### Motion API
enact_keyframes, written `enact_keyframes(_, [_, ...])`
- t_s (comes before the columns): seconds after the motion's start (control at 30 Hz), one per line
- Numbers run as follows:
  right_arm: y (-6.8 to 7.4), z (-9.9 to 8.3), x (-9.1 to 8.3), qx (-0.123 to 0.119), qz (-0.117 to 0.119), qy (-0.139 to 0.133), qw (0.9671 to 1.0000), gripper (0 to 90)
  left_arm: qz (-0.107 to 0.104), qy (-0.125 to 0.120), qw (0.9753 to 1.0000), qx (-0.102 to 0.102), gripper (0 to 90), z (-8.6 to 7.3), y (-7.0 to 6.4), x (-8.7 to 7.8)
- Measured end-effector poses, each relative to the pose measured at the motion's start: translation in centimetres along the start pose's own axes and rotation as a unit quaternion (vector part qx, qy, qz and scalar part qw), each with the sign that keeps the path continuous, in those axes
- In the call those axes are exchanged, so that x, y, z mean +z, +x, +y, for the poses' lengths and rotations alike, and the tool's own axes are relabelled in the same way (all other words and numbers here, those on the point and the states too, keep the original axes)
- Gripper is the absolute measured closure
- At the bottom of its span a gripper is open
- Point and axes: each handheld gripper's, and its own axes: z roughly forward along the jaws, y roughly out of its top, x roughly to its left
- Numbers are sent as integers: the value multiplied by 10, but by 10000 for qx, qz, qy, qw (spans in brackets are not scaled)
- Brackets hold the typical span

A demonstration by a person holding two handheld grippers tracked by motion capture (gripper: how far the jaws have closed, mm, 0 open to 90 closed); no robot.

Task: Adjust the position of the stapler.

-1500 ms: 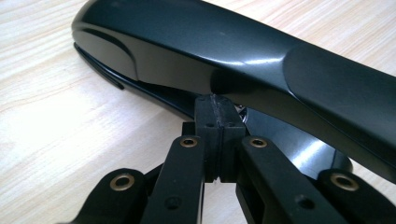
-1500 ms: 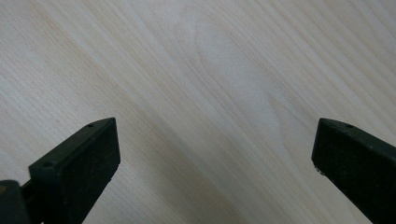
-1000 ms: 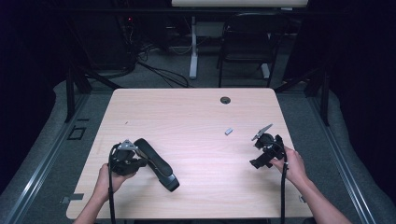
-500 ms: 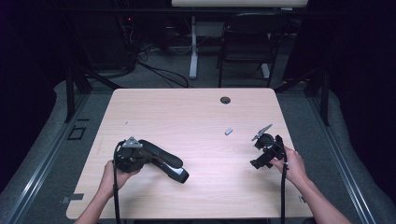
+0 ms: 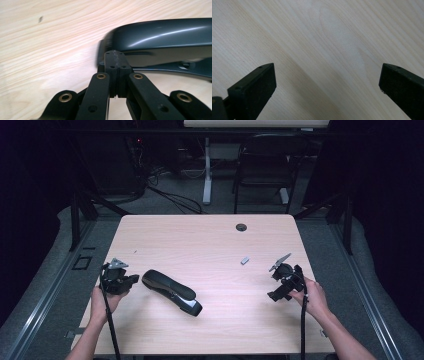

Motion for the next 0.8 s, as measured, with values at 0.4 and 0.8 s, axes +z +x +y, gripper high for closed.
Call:
enact_keyframes(0.4, [0,0,-1,-26,-2,-9,10000,4,75,493,9988,34,900,4,16,39])
enact_keyframes(0.8, [0,0,-1,-23,-43,37,10000,4,24,546,9985,80,900,5,14,46])
